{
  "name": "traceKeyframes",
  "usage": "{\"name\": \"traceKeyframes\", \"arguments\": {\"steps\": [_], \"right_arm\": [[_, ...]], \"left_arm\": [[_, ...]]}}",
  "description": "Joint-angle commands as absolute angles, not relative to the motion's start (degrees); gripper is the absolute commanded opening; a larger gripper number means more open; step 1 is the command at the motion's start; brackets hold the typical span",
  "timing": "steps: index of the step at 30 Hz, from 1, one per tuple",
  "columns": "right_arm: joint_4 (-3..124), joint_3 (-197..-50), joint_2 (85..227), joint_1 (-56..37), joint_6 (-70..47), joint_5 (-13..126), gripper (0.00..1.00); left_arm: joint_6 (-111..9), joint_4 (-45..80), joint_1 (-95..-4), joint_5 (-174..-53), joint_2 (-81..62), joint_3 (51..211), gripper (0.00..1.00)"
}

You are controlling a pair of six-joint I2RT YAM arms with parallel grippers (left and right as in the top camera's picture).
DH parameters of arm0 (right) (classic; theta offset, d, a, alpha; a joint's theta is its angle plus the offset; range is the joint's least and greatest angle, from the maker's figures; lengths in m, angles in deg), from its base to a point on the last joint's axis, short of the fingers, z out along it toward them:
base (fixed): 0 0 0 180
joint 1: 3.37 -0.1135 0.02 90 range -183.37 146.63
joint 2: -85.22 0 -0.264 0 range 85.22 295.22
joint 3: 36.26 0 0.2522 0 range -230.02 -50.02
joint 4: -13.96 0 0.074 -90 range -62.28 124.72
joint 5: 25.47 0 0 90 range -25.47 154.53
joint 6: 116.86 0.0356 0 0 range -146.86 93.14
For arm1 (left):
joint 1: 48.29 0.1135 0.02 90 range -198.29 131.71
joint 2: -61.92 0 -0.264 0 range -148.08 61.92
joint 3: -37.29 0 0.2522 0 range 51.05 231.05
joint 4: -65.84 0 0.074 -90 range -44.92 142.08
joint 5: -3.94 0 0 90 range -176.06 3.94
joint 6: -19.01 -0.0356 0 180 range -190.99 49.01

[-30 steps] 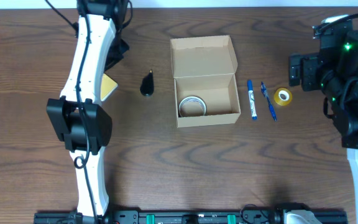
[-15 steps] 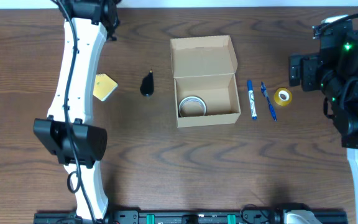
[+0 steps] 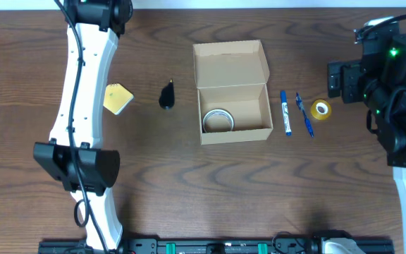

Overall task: Pack container
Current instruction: 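Move the left gripper over the yellow spiral sticky-note pad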

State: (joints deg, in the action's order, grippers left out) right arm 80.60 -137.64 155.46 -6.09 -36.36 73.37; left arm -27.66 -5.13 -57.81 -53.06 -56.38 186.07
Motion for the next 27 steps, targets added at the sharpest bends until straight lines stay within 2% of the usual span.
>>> {"name": "traceKeyframes", "arguments": {"steps": [1,4,13,23,27], "right_arm": [[80.6,-138.9,155.9,-6.8,-36.8,73.7,0.98],[80.7,-138.9,156.4,-6.8,-36.8,73.8,0.98],[80.9,-138.9,156.5,-6.8,-36.8,73.8,0.99],[81.0,-138.9,156.5,-6.8,-36.8,76.1,0.99],[81.8,-138.9,156.5,-6.8,-36.8,76.1,0.99]], "left_arm": [[-32.8,-6.7,-58.4,-45.6,-53.8,186.2,0.15],[-32.6,-8.3,-58.3,-41.1,-53.4,186.2,0.14],[-25.0,-14.9,-57.9,-44.0,-49.4,182.4,0.14],[-24.7,0.4,-58.1,-43.7,-29.3,147.8,0.14],[-24.7,4.2,-58.1,-45.0,-23.7,140.5,0.15]]}}
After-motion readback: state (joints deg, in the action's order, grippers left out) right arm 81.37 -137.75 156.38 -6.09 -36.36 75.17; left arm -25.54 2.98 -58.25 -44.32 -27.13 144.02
